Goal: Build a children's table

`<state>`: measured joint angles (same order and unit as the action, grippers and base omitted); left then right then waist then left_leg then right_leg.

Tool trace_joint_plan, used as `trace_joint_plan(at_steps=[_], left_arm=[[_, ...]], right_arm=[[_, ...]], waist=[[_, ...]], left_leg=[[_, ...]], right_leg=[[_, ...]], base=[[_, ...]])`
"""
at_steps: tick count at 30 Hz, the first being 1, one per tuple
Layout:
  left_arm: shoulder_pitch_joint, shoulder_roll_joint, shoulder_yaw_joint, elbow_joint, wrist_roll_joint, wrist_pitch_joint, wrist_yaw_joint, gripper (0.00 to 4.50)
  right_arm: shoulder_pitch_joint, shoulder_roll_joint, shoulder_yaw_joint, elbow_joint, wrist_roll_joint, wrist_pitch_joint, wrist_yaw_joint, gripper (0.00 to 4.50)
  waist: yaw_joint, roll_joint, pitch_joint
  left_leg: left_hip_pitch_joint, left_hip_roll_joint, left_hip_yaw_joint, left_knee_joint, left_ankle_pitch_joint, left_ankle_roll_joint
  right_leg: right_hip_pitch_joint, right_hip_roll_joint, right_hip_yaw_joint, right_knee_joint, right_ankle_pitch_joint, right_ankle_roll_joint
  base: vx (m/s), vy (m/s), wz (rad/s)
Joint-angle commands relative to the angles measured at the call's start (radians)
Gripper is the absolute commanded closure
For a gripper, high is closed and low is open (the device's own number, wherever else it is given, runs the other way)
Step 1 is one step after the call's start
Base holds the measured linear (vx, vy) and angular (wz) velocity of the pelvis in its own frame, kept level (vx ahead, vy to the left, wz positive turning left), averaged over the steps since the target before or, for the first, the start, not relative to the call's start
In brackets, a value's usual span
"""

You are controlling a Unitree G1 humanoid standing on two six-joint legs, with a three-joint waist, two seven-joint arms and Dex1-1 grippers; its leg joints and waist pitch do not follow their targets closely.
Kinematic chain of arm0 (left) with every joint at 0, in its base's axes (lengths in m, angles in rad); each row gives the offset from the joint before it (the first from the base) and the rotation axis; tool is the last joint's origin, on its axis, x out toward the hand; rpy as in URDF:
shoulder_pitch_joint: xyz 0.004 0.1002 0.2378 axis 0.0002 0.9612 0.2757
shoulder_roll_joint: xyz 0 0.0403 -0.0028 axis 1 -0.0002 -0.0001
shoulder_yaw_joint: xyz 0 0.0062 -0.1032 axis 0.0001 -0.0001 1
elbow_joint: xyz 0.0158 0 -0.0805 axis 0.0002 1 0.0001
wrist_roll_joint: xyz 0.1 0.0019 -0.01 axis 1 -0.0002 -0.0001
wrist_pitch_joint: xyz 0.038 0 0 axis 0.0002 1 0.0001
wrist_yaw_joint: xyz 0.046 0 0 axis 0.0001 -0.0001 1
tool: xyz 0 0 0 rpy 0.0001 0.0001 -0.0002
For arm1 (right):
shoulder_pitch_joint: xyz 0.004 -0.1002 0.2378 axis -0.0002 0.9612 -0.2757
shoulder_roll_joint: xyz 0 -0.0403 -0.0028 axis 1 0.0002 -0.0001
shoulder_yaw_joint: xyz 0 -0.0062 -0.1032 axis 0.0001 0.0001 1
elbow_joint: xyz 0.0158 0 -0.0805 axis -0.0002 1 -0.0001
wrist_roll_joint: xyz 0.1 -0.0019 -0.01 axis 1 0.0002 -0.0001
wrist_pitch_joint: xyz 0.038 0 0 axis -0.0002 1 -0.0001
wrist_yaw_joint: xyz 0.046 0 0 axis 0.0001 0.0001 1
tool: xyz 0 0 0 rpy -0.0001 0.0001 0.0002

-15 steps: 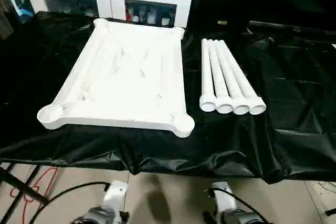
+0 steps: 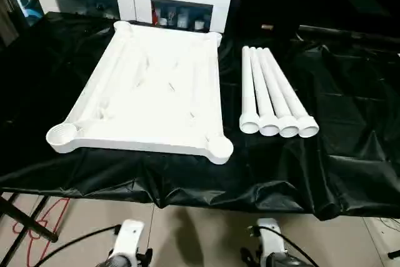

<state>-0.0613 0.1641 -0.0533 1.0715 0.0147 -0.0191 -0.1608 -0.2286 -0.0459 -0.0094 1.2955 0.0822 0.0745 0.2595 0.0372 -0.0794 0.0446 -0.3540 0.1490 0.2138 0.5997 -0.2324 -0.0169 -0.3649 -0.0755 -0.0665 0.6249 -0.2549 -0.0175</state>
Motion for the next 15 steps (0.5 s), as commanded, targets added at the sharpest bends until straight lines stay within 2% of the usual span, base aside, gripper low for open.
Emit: trace_joint_plan(at_steps=[1,3,4,5,6,7,8,11,13,15], left_arm=[[0.046,0.008,0.002,-0.059,-0.001,-0.029,-0.009,0.4],[0.105,0.012,0.022,-0.16,-0.037,-0.035,-0.049,0.4],[0.152,0.017,0.024,-0.252,-0.057,-0.017,-0.079,0.4],[0.169,0.021,0.019,-0.285,-0.057,-0.008,-0.084,0.4],[0.192,0.027,0.014,-0.326,-0.055,-0.003,-0.088,0.4],[0.207,0.032,0.009,-0.351,-0.051,-0.003,-0.087,0.4],[0.231,0.039,0.011,-0.392,-0.048,-0.001,-0.083,0.4],[0.308,0.057,0.011,-0.534,-0.05,0.006,-0.089,0.4],[0.331,0.06,0.009,-0.581,-0.053,0.019,-0.093,0.4],[0.352,0.068,0.003,-0.611,-0.046,0.018,-0.096,0.4]], right_arm=[[0.014,-0.022,-0.021,-0.029,0.019,-0.024,0.043,0.46],[0.028,-0.034,-0.039,-0.057,0.033,-0.054,0.047,0.46],[0.042,-0.041,-0.045,-0.083,0.042,-0.072,0.063,0.46],[0.047,-0.043,-0.046,-0.093,0.045,-0.077,0.07,0.46],[0.055,-0.048,-0.041,-0.107,0.042,-0.084,0.077,0.46],[0.061,-0.051,-0.038,-0.116,0.039,-0.089,0.08,0.46],[0.075,-0.055,-0.034,-0.144,0.037,-0.091,0.096,0.46],[0.126,-0.064,-0.022,-0.242,0.033,-0.103,0.132,0.46],[0.139,-0.065,-0.019,-0.269,0.032,-0.099,0.142,0.46],[0.155,-0.066,-0.015,-0.301,0.03,-0.097,0.154,0.46]], waist=[[0.0,0.012,-0.028],[0.0,0.012,-0.029],[0.001,0.018,-0.029],[0.001,0.015,-0.026],[-0.001,0.018,-0.026],[-0.002,0.017,-0.025],[-0.002,0.021,-0.023],[-0.002,0.022,-0.019],[-0.005,0.02,-0.019],[-0.005,0.024,-0.018]], left_leg=[[0.007,0.128,-0.06,-0.09,-0.204,0.04],[0.007,0.129,-0.058,-0.089,-0.175,0.051],[0.008,0.13,-0.058,-0.089,-0.175,0.052],[0.005,0.132,-0.057,-0.09,-0.187,0.054],[0.006,0.129,-0.055,-0.089,-0.191,0.054],[0.007,0.127,-0.054,-0.089,-0.196,0.055],[0.008,0.126,-0.054,-0.09,-0.211,0.05],[0.005,0.128,-0.058,-0.095,-0.249,0.038],[0.006,0.127,-0.059,-0.096,-0.263,0.03],[0.005,0.125,-0.059,-0.096,-0.26,0.026]], right_leg=[[0.021,-0.125,0.079,-0.085,-0.05,-0.261],[0.02,-0.123,0.078,-0.08,-0.008,-0.269],[0.02,-0.125,0.077,-0.078,-0.002,-0.274],[0.021,-0.125,0.077,-0.081,-0.008,-0.279],[0.018,-0.12,0.077,-0.081,-0.014,-0.278],[0.017,-0.117,0.078,-0.082,-0.022,-0.278],[0.015,-0.116,0.078,-0.086,-0.044,-0.274],[0.016,-0.115,0.079,-0.092,-0.1,-0.25],[0.014,-0.111,0.079,-0.093,-0.122,-0.244],[0.014,-0.111,0.08,-0.094,-0.125,-0.24]], base=[[0.0,0.0,0.0],[0.0,0.0,0.0],[0.0,0.0,0.0],[0.0,0.0,0.0],[0.0,0.0,0.0],[0.0,0.0,0.0],[0.0,0.0,0.0],[0.0,0.0,0.0],[0.0,0.0,0.0],[0.0,0.0,0.0]])
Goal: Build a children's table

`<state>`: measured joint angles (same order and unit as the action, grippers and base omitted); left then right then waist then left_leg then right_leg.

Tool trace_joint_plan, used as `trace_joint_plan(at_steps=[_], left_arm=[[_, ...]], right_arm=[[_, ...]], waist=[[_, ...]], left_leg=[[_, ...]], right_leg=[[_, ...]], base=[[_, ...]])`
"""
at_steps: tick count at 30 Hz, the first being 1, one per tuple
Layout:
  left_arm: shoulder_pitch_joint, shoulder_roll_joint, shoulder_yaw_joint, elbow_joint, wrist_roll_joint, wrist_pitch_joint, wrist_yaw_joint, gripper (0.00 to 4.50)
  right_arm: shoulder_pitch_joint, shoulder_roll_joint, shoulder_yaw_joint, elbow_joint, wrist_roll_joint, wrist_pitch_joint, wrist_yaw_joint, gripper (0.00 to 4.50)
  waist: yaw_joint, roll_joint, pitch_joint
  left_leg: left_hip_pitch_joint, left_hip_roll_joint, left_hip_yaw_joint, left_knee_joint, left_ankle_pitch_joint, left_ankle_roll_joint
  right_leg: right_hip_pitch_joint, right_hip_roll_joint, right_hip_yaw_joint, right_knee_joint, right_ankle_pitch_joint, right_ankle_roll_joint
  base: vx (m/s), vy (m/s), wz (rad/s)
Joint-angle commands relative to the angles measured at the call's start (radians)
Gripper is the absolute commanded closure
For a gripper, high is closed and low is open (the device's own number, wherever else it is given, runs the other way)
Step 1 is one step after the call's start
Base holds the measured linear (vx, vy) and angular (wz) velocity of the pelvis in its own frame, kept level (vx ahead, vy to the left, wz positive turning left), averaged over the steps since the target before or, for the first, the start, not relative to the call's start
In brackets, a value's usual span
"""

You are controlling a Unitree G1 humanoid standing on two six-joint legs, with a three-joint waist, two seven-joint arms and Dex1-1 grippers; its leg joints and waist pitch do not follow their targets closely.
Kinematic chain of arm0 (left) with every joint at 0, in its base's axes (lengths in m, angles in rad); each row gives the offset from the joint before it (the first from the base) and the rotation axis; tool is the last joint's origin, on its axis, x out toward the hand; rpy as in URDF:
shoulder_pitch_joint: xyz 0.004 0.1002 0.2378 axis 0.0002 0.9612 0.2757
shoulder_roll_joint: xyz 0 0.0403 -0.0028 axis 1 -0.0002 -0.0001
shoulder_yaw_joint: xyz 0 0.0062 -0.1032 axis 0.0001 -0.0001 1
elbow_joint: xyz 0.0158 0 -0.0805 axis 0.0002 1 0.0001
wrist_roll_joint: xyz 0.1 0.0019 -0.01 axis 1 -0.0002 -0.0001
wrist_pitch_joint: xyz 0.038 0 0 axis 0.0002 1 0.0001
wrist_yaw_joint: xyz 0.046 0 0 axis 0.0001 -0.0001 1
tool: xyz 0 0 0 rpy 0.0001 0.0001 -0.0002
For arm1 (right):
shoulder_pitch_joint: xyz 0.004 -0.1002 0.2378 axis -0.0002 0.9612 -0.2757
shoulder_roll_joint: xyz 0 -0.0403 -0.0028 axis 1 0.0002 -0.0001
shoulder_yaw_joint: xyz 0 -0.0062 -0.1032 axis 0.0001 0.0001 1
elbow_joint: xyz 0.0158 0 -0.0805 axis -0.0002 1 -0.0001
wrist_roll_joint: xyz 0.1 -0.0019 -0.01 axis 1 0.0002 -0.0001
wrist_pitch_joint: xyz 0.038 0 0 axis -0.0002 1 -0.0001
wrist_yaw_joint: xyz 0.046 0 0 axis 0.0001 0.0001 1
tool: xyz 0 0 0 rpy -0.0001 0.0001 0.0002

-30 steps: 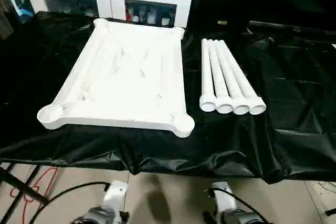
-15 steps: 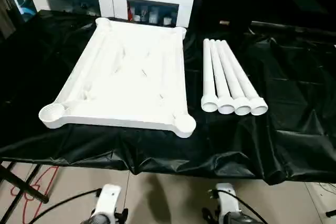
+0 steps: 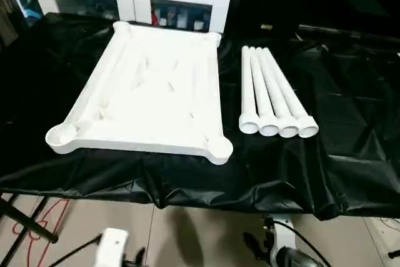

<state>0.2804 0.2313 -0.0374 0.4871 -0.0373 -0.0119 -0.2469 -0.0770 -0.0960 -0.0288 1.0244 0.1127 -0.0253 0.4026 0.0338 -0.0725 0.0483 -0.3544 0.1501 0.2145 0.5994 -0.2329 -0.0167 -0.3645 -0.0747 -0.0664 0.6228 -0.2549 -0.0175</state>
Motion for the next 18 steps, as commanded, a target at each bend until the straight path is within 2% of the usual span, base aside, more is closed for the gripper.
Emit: trace_joint_plan(at_steps=[1,3,4,5,6,7,9,11,12,13,14,15,16,17,18], left_arm=[[0.036,0.009,-0.016,-0.062,0.016,0.03,-0.009,0.4],[0.056,0.014,-0.019,-0.092,0.026,0.046,-0.006,0.4],[0.071,0.018,-0.025,-0.118,0.036,0.059,-0.005,0.4],[0.069,0.02,-0.038,-0.113,0.046,0.064,-0.01,0.4],[0.069,0.02,-0.038,-0.113,0.046,0.064,-0.01,0.4],[0.054,0.022,-0.072,-0.103,0.058,0.077,-0.039,0.4],[0.034,0.022,-0.104,-0.082,0.065,0.077,-0.076,0.4],[0.034,0.022,-0.104,-0.082,0.065,0.077,-0.076,0.4],[0.02,0.025,-0.136,-0.076,0.072,0.072,-0.12,0.4],[0.006,0.034,-0.167,-0.08,0.079,0.063,-0.169,0.4],[0.006,0.034,-0.167,-0.08,0.079,0.063,-0.169,0.4],[-0.005,0.045,-0.194,-0.09,0.085,0.054,-0.215,0.4],[-0.007,0.06,-0.215,-0.118,0.082,0.047,-0.265,0.4],[-0.007,0.072,-0.228,-0.143,0.077,0.034,-0.3,0.4],[-0.005,0.081,-0.234,-0.168,0.061,0.035,-0.334,0.4]], right_arm=[[0.012,-0.019,0.019,-0.048,-0.015,0.016,0.01,0.46],[0.015,-0.021,0.037,-0.052,-0.032,0.019,0.012,0.46],[0.045,-0.031,0.058,-0.064,-0.054,0.0,0.017,0.46],[0.078,-0.045,0.088,-0.05,-0.092,-0.048,0.014,0.46],[0.078,-0.045,0.088,-0.05,-0.092,-0.048,0.014,0.46],[0.102,-0.054,0.134,-0.011,-0.146,-0.112,0.022,0.46],[0.093,-0.054,0.167,0.034,-0.179,-0.148,0.049,0.46],[0.093,-0.054,0.167,0.034,-0.179,-0.148,0.049,0.46],[0.079,-0.056,0.202,0.073,-0.212,-0.176,0.083,0.46],[0.072,-0.06,0.243,0.098,-0.245,-0.216,0.132,0.46],[0.072,-0.06,0.243,0.098,-0.245,-0.216,0.132,0.46],[0.07,-0.063,0.274,0.113,-0.269,-0.255,0.173,0.46],[0.079,-0.064,0.296,0.114,-0.279,-0.302,0.221,0.46],[0.087,-0.064,0.309,0.113,-0.284,-0.342,0.244,0.46],[0.093,-0.063,0.313,0.111,-0.282,-0.372,0.262,0.46]], waist=[[-0.003,0.016,-0.022],[-0.007,0.013,-0.022],[-0.008,0.014,-0.023],[-0.006,0.013,-0.022],[-0.003,0.015,-0.023],[-0.002,0.012,-0.021],[0.0,0.012,-0.021],[-0.006,0.009,-0.021],[-0.009,0.002,-0.02],[-0.011,0.007,-0.021],[-0.01,0.003,-0.023],[-0.01,0.003,-0.022],[-0.007,-0.011,-0.02],[-0.003,-0.004,-0.021],[-0.001,-0.006,-0.021]], left_leg=[[0.006,0.125,-0.06,-0.096,-0.259,0.023],[0.004,0.124,-0.06,-0.096,-0.253,0.02],[0.005,0.122,-0.06,-0.095,-0.251,0.021],[0.005,0.121,-0.058,-0.093,-0.244,0.024],[0.011,0.12,-0.055,-0.091,-0.239,0.024],[0.01,0.119,-0.055,-0.092,-0.242,0.023],[0.008,0.119,-0.058,-0.094,-0.248,0.019],[0.004,0.121,-0.063,-0.097,-0.265,0.018],[0.001,0.122,-0.065,-0.099,-0.27,0.016],[-0.001,0.121,-0.068,-0.099,-0.266,0.015],[-0.001,0.12,-0.067,-0.096,-0.255,0.017],[0.003,0.121,-0.064,-0.095,-0.257,0.017],[0.007,0.121,-0.061,-0.092,-0.252,0.026],[0.007,0.123,-0.062,-0.094,-0.246,0.03],[0.008,0.125,-0.062,-0.096,-0.242,0.029]], right_leg=[[0.013,-0.111,0.08,-0.092,-0.125,-0.236],[0.014,-0.108,0.079,-0.089,-0.113,-0.234],[0.013,-0.108,0.08,-0.09,-0.117,-0.231],[0.013,-0.11,0.081,-0.093,-0.114,-0.226],[0.009,-0.105,0.079,-0.094,-0.103,-0.224],[0.008,-0.107,0.08,-0.095,-0.109,-0.224],[0.011,-0.109,0.08,-0.096,-0.129,-0.219],[0.013,-0.113,0.081,-0.098,-0.159,-0.217],[0.014,-0.114,0.079,-0.1,-0.173,-0.213],[0.016,-0.115,0.078,-0.097,-0.176,-0.214],[0.015,-0.116,0.078,-0.097,-0.179,-0.213],[0.013,-0.116,0.079,-0.099,-0.174,-0.216],[0.009,-0.116,0.081,-0.1,-0.161,-0.219],[0.011,-0.118,0.082,-0.096,-0.143,-0.223],[0.01,-0.115,0.08,-0.092,-0.112,-0.228]], base=[[0.0,0.0,0.0],[0.0,0.0,0.0],[0.0,0.0,0.0],[0.0,0.0,0.0],[0.0,0.0,0.0],[0.0,0.0,0.0],[0.0,0.0,0.0],[0.0,0.0,0.0],[0.0,0.0,0.0],[0.0,0.0,0.0],[0.0,0.0,0.0],[0.0,0.0,0.0],[0.0,0.0,0.0],[0.0,0.0,0.0],[0.0,0.0,0.0]])
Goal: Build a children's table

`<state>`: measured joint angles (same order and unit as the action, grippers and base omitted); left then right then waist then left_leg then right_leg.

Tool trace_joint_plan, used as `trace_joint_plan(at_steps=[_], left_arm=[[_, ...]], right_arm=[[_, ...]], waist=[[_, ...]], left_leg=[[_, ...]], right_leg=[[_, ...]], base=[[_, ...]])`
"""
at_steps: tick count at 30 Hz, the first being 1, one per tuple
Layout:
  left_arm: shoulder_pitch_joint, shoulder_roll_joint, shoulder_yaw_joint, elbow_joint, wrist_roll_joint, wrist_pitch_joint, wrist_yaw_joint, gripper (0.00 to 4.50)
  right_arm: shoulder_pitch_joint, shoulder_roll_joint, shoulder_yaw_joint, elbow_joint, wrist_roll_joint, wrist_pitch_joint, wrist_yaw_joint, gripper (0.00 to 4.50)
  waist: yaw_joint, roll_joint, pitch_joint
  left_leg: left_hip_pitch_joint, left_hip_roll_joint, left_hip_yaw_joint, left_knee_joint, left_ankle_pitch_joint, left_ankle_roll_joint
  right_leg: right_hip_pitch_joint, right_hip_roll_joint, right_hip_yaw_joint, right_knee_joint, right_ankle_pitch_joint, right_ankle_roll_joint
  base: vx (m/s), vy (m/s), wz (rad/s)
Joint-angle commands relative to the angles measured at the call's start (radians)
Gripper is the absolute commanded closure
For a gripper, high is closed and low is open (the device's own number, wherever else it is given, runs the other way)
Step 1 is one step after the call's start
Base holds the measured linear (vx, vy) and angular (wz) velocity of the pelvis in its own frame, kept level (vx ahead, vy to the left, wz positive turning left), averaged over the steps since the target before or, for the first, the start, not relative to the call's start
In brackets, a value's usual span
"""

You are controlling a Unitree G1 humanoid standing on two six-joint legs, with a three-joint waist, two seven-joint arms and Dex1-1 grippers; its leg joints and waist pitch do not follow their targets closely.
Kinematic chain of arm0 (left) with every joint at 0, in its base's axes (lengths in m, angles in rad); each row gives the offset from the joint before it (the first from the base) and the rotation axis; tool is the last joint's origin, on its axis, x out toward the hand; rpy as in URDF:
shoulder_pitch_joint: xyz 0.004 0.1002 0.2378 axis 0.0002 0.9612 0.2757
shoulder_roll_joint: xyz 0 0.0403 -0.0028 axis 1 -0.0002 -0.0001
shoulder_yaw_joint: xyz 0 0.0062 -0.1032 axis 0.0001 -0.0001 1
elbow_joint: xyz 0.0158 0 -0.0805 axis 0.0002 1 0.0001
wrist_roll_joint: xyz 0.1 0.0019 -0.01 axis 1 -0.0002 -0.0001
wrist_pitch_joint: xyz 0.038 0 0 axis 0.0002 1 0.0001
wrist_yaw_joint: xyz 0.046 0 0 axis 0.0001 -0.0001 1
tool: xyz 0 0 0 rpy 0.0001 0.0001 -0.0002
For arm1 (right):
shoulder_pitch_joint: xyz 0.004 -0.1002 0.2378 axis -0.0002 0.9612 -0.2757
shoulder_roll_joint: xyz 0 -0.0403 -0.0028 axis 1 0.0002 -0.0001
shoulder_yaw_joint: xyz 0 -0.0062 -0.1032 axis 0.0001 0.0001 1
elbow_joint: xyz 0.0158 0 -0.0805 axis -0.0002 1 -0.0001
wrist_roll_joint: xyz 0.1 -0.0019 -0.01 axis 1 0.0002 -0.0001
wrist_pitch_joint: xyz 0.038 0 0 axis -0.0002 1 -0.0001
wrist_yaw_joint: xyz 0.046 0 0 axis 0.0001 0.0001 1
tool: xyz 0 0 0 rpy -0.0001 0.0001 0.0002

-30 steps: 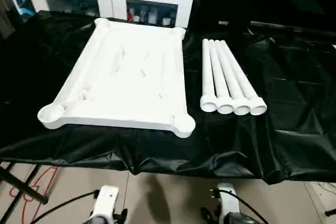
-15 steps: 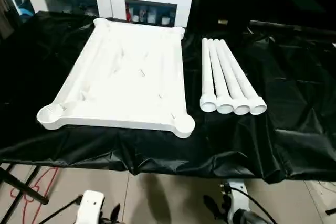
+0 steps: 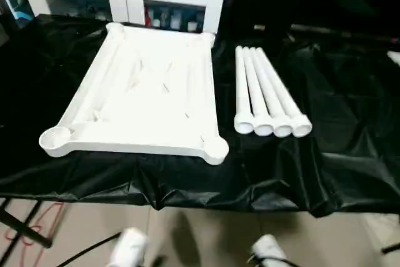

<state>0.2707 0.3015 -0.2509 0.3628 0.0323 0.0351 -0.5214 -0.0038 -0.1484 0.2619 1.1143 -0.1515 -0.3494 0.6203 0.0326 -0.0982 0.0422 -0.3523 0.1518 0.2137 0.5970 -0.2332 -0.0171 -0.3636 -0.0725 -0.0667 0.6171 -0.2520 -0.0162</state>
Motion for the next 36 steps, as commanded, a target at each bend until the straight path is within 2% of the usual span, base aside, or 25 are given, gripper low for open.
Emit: trace_joint_plan(at_steps=[1,2,3,4,5,6,8,10,12,13,14,15,18,20,22,23,25,27,28,29,31,33,34,35,36], left_arm=[[0.004,0.012,-0.021,-0.049,-0.013,-0.011,-0.067,0.4],[0.004,0.016,-0.022,-0.057,-0.021,-0.01,-0.08,0.4],[0.007,0.028,-0.028,-0.084,-0.035,-0.014,-0.11,0.4],[0.023,0.059,-0.037,-0.158,-0.073,-0.003,-0.174,0.4],[0.023,0.059,-0.037,-0.158,-0.073,-0.003,-0.174,0.4],[0.037,0.075,-0.04,-0.207,-0.094,0.01,-0.2,0.4],[0.059,0.099,-0.042,-0.291,-0.132,0.042,-0.238,0.4],[0.07,0.11,-0.041,-0.33,-0.151,0.058,-0.26,0.4],[0.079,0.119,-0.042,-0.359,-0.162,0.068,-0.278,0.4],[0.098,0.136,-0.042,-0.414,-0.174,0.076,-0.296,0.4],[0.098,0.136,-0.042,-0.414,-0.174,0.076,-0.296,0.4],[0.108,0.146,-0.04,-0.449,-0.185,0.087,-0.303,0.4],[0.137,0.186,-0.019,-0.57,-0.23,0.135,-0.311,0.4],[0.144,0.193,-0.011,-0.603,-0.238,0.147,-0.309,0.4],[0.152,0.198,0.0,-0.643,-0.247,0.165,-0.305,0.4],[0.165,0.205,0.019,-0.705,-0.26,0.193,-0.29,0.4],[0.168,0.207,0.023,-0.719,-0.253,0.2,-0.276,0.4],[0.161,0.199,0.017,-0.706,-0.24,0.209,-0.256,0.4],[0.157,0.194,0.009,-0.695,-0.234,0.214,-0.247,0.4],[0.141,0.179,-0.009,-0.645,-0.198,0.207,-0.215,0.4],[0.132,0.165,-0.022,-0.609,-0.185,0.203,-0.205,0.4],[0.13,0.16,-0.026,-0.598,-0.182,0.203,-0.205,0.4],[0.131,0.159,-0.028,-0.603,-0.19,0.212,-0.212,0.4],[0.132,0.164,-0.034,-0.622,-0.195,0.227,-0.215,0.4],[0.132,0.166,-0.035,-0.624,-0.194,0.227,-0.216,0.4]], right_arm=[[0.02,-0.01,0.022,0.024,-0.019,-0.057,0.048,0.46],[0.021,-0.009,0.023,0.029,-0.019,-0.072,0.053,0.46],[0.023,-0.011,0.027,0.036,-0.025,-0.109,0.061,0.46],[0.029,-0.019,0.029,0.052,-0.023,-0.166,0.109,0.46],[0.029,-0.019,0.029,0.052,-0.023,-0.166,0.109,0.46],[0.029,-0.025,0.026,0.061,-0.02,-0.19,0.127,0.46],[0.016,-0.035,0.014,0.08,-0.014,-0.223,0.137,0.46],[-0.001,-0.041,0.009,0.095,-0.013,-0.253,0.139,0.46],[-0.02,-0.042,0.007,0.104,-0.011,-0.268,0.14,0.46],[-0.067,-0.037,-0.009,0.114,0.001,-0.284,0.132,0.46],[-0.067,-0.037,-0.009,0.114,0.001,-0.284,0.132,0.46],[-0.095,-0.032,-0.022,0.12,0.013,-0.284,0.143,0.46],[-0.168,-0.022,-0.054,0.133,0.044,-0.295,0.195,0.46],[-0.18,-0.022,-0.056,0.136,0.045,-0.306,0.197,0.46],[-0.182,-0.023,-0.063,0.121,0.062,-0.331,0.223,0.46],[-0.203,-0.004,-0.091,0.075,0.125,-0.319,0.304,0.46],[-0.217,0.004,-0.096,0.048,0.143,-0.295,0.337,0.46],[-0.23,0.006,-0.096,0.05,0.126,-0.262,0.305,0.46],[-0.23,0.009,-0.097,0.042,0.127,-0.243,0.301,0.46],[-0.213,-0.002,-0.069,0.001,0.09,-0.207,0.269,0.46],[-0.194,-0.01,-0.043,-0.036,0.056,-0.208,0.241,0.46],[-0.184,-0.014,-0.032,-0.056,0.04,-0.214,0.225,0.46],[-0.138,-0.019,-0.033,-0.197,0.076,-0.147,0.26,0.46],[-0.035,-0.026,-0.01,-0.595,0.154,0.056,0.334,0.46],[-0.027,-0.026,-0.002,-0.641,0.163,0.079,0.344,0.46]], waist=[[0.001,0.021,-0.015],[-0.001,0.017,-0.015],[-0.001,0.011,-0.013],[-0.001,0.008,-0.01],[0.002,0.009,-0.011],[-0.001,0.009,-0.004],[-0.001,0.01,-0.004],[-0.004,0.009,-0.002],[-0.003,0.016,-0.001],[-0.006,0.019,-0.004],[-0.008,0.017,-0.003],[-0.009,0.014,-0.003],[-0.016,0.022,-0.007],[-0.016,0.024,-0.008],[-0.013,0.028,-0.011],[-0.009,0.028,-0.012],[-0.008,0.027,-0.011],[-0.008,0.028,-0.008],[-0.009,0.025,-0.006],[-0.007,0.026,-0.007],[-0.004,0.026,-0.008],[-0.002,0.026,-0.009],[-0.003,0.026,-0.007],[0.006,0.019,0.002],[0.009,0.016,0.001]], left_leg=[[0.009,0.125,-0.06,-0.094,-0.238,0.028],[0.011,0.123,-0.058,-0.095,-0.23,0.028],[0.008,0.122,-0.057,-0.094,-0.223,0.033],[0.008,0.121,-0.055,-0.094,-0.236,0.038],[0.008,0.123,-0.057,-0.093,-0.246,0.038],[0.008,0.121,-0.056,-0.096,-0.263,0.037],[0.007,0.123,-0.058,-0.099,-0.277,0.03],[0.011,0.121,-0.056,-0.099,-0.283,0.028],[0.012,0.12,-0.056,-0.099,-0.29,0.019],[0.01,0.12,-0.058,-0.099,-0.284,0.016],[0.009,0.12,-0.057,-0.099,-0.284,0.017],[0.007,0.119,-0.058,-0.099,-0.279,0.021],[0.007,0.119,-0.056,-0.095,-0.244,0.039],[0.006,0.117,-0.052,-0.09,-0.21,0.047],[0.01,0.116,-0.048,-0.085,-0.172,0.057],[0.009,0.117,-0.046,-0.084,-0.156,0.066],[0.006,0.119,-0.048,-0.086,-0.163,0.082],[0.008,0.119,-0.048,-0.089,-0.179,0.075],[0.009,0.118,-0.048,-0.089,-0.194,0.061],[0.009,0.116,-0.047,-0.087,-0.199,0.05],[0.012,0.112,-0.046,-0.084,-0.178,0.038],[0.012,0.112,-0.047,-0.084,-0.173,0.035],[0.01,0.112,-0.049,-0.087,-0.185,0.035],[0.005,0.111,-0.051,-0.091,-0.189,0.042],[0.007,0.114,-0.053,-0.091,-0.186,0.045]], right_leg=[[0.009,-0.114,0.079,-0.084,-0.092,-0.235],[0.009,-0.108,0.077,-0.079,-0.047,-0.247],[0.012,-0.111,0.077,-0.076,-0.023,-0.257],[0.012,-0.112,0.078,-0.078,-0.039,-0.26],[0.013,-0.118,0.079,-0.078,-0.053,-0.263],[0.009,-0.112,0.08,-0.083,-0.082,-0.262],[0.012,-0.111,0.079,-0.083,-0.104,-0.263],[0.008,-0.106,0.079,-0.084,-0.119,-0.262],[0.007,-0.106,0.081,-0.085,-0.127,-0.259],[0.011,-0.108,0.08,-0.082,-0.124,-0.26],[0.011,-0.107,0.08,-0.083,-0.123,-0.263],[0.013,-0.107,0.08,-0.083,-0.121,-0.261],[0.015,-0.105,0.079,-0.073,-0.082,-0.283],[0.017,-0.104,0.078,-0.068,-0.047,-0.292],[0.016,-0.1,0.077,-0.062,0.002,-0.299],[0.019,-0.099,0.076,-0.059,0.029,-0.3],[0.02,-0.099,0.076,-0.058,0.03,-0.302],[0.015,-0.096,0.074,-0.062,-0.017,-0.297],[0.014,-0.096,0.075,-0.065,-0.06,-0.293],[0.015,-0.099,0.078,-0.067,-0.084,-0.284],[0.013,-0.096,0.078,-0.069,-0.085,-0.255],[0.013,-0.099,0.079,-0.069,-0.079,-0.249],[0.014,-0.098,0.079,-0.07,-0.086,-0.247],[0.021,-0.092,0.083,-0.074,-0.079,-0.206],[0.022,-0.089,0.084,-0.07,-0.057,-0.185]], base=[[0.0,0.0,0.0],[0.0,0.0,0.0],[0.0,0.0,0.0],[0.0,0.0,0.0],[0.0,0.0,0.0],[0.0,0.0,0.0],[0.0,0.0,0.0],[0.0,0.0,0.0],[0.0,0.0,0.0],[0.0,0.0,0.0],[0.0,0.0,0.0],[0.0,0.0,0.0],[0.0,0.0,0.0],[0.0,0.0,0.0],[0.0,0.0,0.0],[0.0,0.0,0.0],[0.0,0.0,0.0],[0.0,0.0,0.0],[0.0,0.0,0.0],[0.0,0.0,0.0],[0.0,0.0,0.0],[0.0,0.0,0.0],[0.0,0.0,0.0],[0.0,0.0,0.0],[0.0,0.0,0.0]])
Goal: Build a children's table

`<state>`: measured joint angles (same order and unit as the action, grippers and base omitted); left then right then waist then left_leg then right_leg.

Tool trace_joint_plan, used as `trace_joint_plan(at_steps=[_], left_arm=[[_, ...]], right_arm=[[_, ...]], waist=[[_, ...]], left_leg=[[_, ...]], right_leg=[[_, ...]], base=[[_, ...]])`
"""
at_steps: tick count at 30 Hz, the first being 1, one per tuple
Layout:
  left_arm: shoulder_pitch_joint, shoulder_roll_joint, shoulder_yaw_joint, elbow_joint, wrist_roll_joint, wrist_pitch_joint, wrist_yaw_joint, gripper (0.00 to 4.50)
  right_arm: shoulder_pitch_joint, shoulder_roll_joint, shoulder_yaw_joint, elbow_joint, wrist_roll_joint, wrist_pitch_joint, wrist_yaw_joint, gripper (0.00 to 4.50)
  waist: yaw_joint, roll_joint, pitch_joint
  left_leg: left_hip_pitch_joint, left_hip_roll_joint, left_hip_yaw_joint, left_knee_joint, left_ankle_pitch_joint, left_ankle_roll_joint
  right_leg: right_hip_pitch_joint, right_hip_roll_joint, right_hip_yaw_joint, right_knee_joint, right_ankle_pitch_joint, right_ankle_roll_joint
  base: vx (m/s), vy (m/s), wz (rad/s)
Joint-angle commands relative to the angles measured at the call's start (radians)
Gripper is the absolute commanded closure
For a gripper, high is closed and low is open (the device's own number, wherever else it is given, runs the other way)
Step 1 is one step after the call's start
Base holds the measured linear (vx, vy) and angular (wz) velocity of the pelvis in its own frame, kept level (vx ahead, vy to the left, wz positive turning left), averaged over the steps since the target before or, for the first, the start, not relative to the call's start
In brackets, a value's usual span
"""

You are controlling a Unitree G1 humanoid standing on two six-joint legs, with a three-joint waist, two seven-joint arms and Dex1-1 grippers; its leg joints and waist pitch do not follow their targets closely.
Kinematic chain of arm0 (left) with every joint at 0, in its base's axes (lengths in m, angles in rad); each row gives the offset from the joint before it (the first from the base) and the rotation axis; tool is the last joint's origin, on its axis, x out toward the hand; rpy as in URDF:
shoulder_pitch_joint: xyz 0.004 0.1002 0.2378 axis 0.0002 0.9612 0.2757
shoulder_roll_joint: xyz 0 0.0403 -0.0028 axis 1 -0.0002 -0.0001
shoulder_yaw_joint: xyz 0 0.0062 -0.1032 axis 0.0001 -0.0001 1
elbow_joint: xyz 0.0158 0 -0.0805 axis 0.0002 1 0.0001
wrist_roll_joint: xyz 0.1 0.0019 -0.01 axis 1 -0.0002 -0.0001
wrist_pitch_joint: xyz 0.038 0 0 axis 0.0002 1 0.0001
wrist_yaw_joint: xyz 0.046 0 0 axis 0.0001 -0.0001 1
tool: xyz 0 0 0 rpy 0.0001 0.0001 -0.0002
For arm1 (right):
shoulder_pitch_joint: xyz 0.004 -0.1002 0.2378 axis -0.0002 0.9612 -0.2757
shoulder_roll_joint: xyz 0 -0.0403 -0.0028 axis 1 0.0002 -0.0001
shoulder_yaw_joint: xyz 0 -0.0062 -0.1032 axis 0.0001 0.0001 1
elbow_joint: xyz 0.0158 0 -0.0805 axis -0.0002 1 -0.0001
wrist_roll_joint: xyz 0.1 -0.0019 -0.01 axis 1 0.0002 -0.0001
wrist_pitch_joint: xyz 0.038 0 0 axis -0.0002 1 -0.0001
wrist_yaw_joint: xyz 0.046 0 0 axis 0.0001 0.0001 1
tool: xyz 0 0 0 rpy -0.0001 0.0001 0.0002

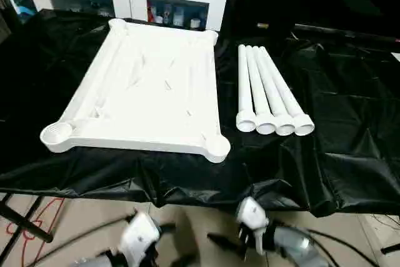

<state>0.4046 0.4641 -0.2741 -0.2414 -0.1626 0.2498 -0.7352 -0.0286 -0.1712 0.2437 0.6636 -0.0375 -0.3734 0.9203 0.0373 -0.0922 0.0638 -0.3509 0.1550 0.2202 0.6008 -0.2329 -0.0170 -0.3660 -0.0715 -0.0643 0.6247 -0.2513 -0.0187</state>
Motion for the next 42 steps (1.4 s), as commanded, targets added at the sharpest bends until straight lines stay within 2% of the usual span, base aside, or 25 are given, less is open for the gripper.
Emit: trace_joint_plan(at_steps=[1,2,3,4,5,6,7,8,9,10,11,12,13,15,17,19,21,24,26,29,31,33,34,38,42], left_arm=[[0.0,0.016,-0.018,-0.03,0.002,0.011,-0.011,0.4],[0.0,0.018,-0.019,-0.031,0.002,0.011,-0.013,0.4],[0.002,0.023,-0.021,-0.036,0.001,0.013,-0.017,0.4],[0.004,0.031,-0.025,-0.036,0.006,0.009,-0.024,0.4],[0.009,0.038,-0.025,-0.036,0.007,0.005,-0.031,0.4],[0.01,0.04,-0.025,-0.036,0.008,0.004,-0.032,0.4],[0.012,0.041,-0.025,-0.036,0.01,0.002,-0.032,0.4],[0.012,0.042,-0.026,-0.036,0.011,0.0,-0.031,0.4],[0.014,0.043,-0.025,-0.037,0.012,-0.001,-0.031,0.4],[0.022,0.047,-0.024,-0.042,0.014,-0.003,-0.029,0.4],[0.022,0.048,-0.024,-0.042,0.014,-0.003,-0.029,0.4],[0.031,0.052,-0.023,-0.049,0.015,-0.004,-0.025,0.4],[0.034,0.053,-0.024,-0.05,0.015,-0.004,-0.024,0.4],[0.044,0.056,-0.024,-0.054,0.013,-0.005,-0.02,0.4],[0.059,0.061,-0.021,-0.064,0.01,-0.006,-0.017,0.4],[0.075,0.068,-0.012,-0.079,0.007,-0.009,-0.014,0.4],[0.091,0.076,-0.001,-0.097,-0.001,-0.008,-0.015,0.4],[0.114,0.093,0.016,-0.127,-0.01,-0.006,-0.014,0.4],[0.142,0.115,0.044,-0.166,-0.021,0.002,-0.015,0.4],[0.157,0.123,0.059,-0.184,-0.02,0.005,-0.007,0.4],[0.179,0.138,0.088,-0.21,-0.033,0.014,-0.006,0.4],[0.188,0.153,0.128,-0.227,-0.042,0.019,-0.004,0.4],[0.19,0.157,0.152,-0.237,-0.054,0.024,-0.004,0.4],[0.161,0.178,0.266,-0.3,-0.149,0.074,-0.012,0.4],[0.119,0.212,0.354,-0.378,-0.253,0.144,-0.027,0.4]], right_arm=[[0.01,-0.001,0.054,-0.321,0.066,0.173,0.068,0.46],[0.01,0.0,0.059,-0.336,0.067,0.181,0.07,0.46],[0.009,0.002,0.076,-0.382,0.068,0.21,0.076,0.46],[-0.002,-0.003,0.116,-0.454,0.064,0.265,0.088,0.46],[-0.019,0.0,0.152,-0.484,0.056,0.282,0.109,0.46],[-0.022,0.001,0.162,-0.494,0.054,0.287,0.114,0.46],[-0.025,0.003,0.172,-0.499,0.057,0.286,0.121,0.46],[-0.025,0.004,0.176,-0.501,0.058,0.285,0.123,0.46],[-0.022,0.005,0.184,-0.522,0.06,0.302,0.127,0.46],[-0.01,0.004,0.213,-0.607,0.069,0.368,0.143,0.46],[-0.01,0.003,0.215,-0.614,0.07,0.374,0.145,0.46],[-0.005,0.0,0.236,-0.688,0.079,0.438,0.157,0.46],[-0.006,-0.001,0.24,-0.707,0.079,0.456,0.157,0.46],[-0.01,-0.001,0.229,-0.726,0.092,0.49,0.144,0.46],[-0.016,-0.005,0.211,-0.737,0.126,0.53,0.135,0.46],[-0.022,-0.01,0.189,-0.762,0.168,0.577,0.129,0.46],[-0.023,-0.013,0.171,-0.803,0.206,0.627,0.125,0.46],[-0.033,-0.014,0.138,-0.868,0.264,0.708,0.122,0.46],[-0.062,-0.018,0.089,-0.932,0.348,0.804,0.122,0.46],[-0.07,-0.028,0.078,-0.942,0.375,0.829,0.122,0.46],[-0.076,-0.05,0.073,-0.952,0.379,0.844,0.122,0.46],[-0.089,-0.053,0.044,-0.967,0.414,0.879,0.115,0.46],[-0.098,-0.048,0.022,-0.975,0.444,0.909,0.103,0.46],[-0.158,0.001,-0.084,-0.973,0.535,0.996,0.016,0.46],[-0.187,-0.003,-0.129,-0.96,0.567,1.014,-0.024,0.46]], waist=[[-0.005,0.007,-0.021],[-0.005,0.007,-0.021],[-0.011,0.01,-0.018],[-0.013,0.009,-0.011],[-0.014,0.009,-0.007],[-0.018,0.01,-0.004],[-0.018,0.007,0.001],[-0.018,0.007,0.001],[-0.015,0.01,0.002],[-0.012,0.0,0.0],[-0.005,0.003,0.002],[-0.004,0.003,0.001],[-0.004,-0.002,-0.001],[-0.004,-0.001,0.002],[-0.006,-0.006,0.001],[-0.007,-0.009,0.003],[-0.007,-0.009,0.006],[-0.005,-0.009,0.004],[-0.005,-0.009,0.001],[-0.001,-0.008,-0.002],[0.001,-0.008,-0.006],[0.001,-0.016,-0.009],[0.0,-0.015,-0.011],[0.001,-0.02,-0.015],[0.008,-0.018,-0.015]], left_leg=[[0.001,0.112,-0.067,-0.103,-0.203,0.054],[0.001,0.112,-0.067,-0.103,-0.203,0.054],[-0.006,0.113,-0.072,-0.109,-0.223,0.045],[0.002,0.113,-0.071,-0.107,-0.267,0.017],[0.004,0.113,-0.072,-0.108,-0.271,0.01],[0.002,0.112,-0.074,-0.109,-0.276,0.003],[0.008,0.112,-0.072,-0.109,-0.289,-0.005],[0.008,0.112,-0.072,-0.109,-0.289,-0.005],[0.013,0.112,-0.071,-0.107,-0.3,-0.016],[0.013,0.112,-0.071,-0.107,-0.279,-0.018],[0.016,0.112,-0.068,-0.107,-0.26,-0.014],[0.018,0.111,-0.067,-0.107,-0.252,-0.012],[0.015,0.111,-0.068,-0.108,-0.211,-0.009],[0.015,0.111,-0.068,-0.109,-0.188,-0.013],[0.015,0.11,-0.066,-0.107,-0.179,-0.015],[0.014,0.109,-0.067,-0.107,-0.18,-0.016],[0.017,0.109,-0.067,-0.107,-0.19,-0.017],[0.018,0.109,-0.068,-0.106,-0.183,-0.019],[0.021,0.108,-0.068,-0.104,-0.165,-0.016],[0.025,0.108,-0.065,-0.101,-0.158,-0.023],[0.026,0.107,-0.065,-0.1,-0.141,-0.031],[0.024,0.103,-0.064,-0.098,-0.122,-0.028],[0.023,0.102,-0.064,-0.097,-0.117,-0.025],[0.025,0.099,-0.064,-0.096,-0.131,-0.037],[0.029,0.095,-0.062,-0.095,-0.154,-0.06]], right_leg=[[0.021,-0.094,0.077,-0.078,-0.079,-0.167],[0.021,-0.094,0.077,-0.078,-0.079,-0.167],[0.022,-0.098,0.076,-0.082,-0.144,-0.169],[0.012,-0.101,0.081,-0.094,-0.23,-0.169],[0.007,-0.101,0.083,-0.094,-0.236,-0.168],[0.006,-0.1,0.086,-0.095,-0.247,-0.166],[-0.002,-0.099,0.089,-0.1,-0.267,-0.166],[-0.002,-0.099,0.089,-0.1,-0.267,-0.166],[-0.006,-0.1,0.092,-0.101,-0.279,-0.17],[-0.002,-0.096,0.09,-0.098,-0.255,-0.168],[-0.004,-0.091,0.09,-0.095,-0.213,-0.163],[-0.003,-0.088,0.09,-0.093,-0.192,-0.163],[0.002,-0.087,0.086,-0.084,-0.124,-0.166],[0.004,-0.089,0.085,-0.081,-0.087,-0.176],[0.007,-0.089,0.084,-0.078,-0.062,-0.189],[0.011,-0.091,0.084,-0.078,-0.059,-0.188],[0.009,-0.09,0.085,-0.08,-0.075,-0.184],[0.011,-0.091,0.085,-0.08,-0.082,-0.177],[0.011,-0.089,0.083,-0.076,-0.059,-0.178],[0.009,-0.09,0.082,-0.075,-0.07,-0.179],[0.01,-0.088,0.08,-0.073,-0.055,-0.176],[0.015,-0.085,0.079,-0.07,-0.026,-0.177],[0.014,-0.085,0.079,-0.069,-0.019,-0.178],[0.012,-0.086,0.078,-0.068,-0.067,-0.189],[0.009,-0.083,0.076,-0.069,-0.118,-0.182]], base=[[0.0,0.0,0.0],[0.0,0.0,0.0],[0.0,0.0,0.0],[0.0,0.0,0.0],[0.0,0.0,0.0],[0.0,0.0,0.0],[0.0,0.0,0.0],[0.0,0.0,0.0],[0.0,0.0,0.0],[0.0,0.0,0.0],[0.0,0.0,0.0],[0.0,0.0,0.0],[0.0,0.0,0.0],[0.0,0.0,0.0],[0.0,0.0,0.0],[0.0,0.0,0.0],[0.0,0.0,0.0],[0.0,0.0,0.0],[0.0,0.0,0.0],[0.0,0.0,0.0],[0.0,0.0,0.0],[0.0,0.0,0.0],[0.0,0.0,0.0],[0.0,0.0,0.0],[0.0,0.0,0.0]])
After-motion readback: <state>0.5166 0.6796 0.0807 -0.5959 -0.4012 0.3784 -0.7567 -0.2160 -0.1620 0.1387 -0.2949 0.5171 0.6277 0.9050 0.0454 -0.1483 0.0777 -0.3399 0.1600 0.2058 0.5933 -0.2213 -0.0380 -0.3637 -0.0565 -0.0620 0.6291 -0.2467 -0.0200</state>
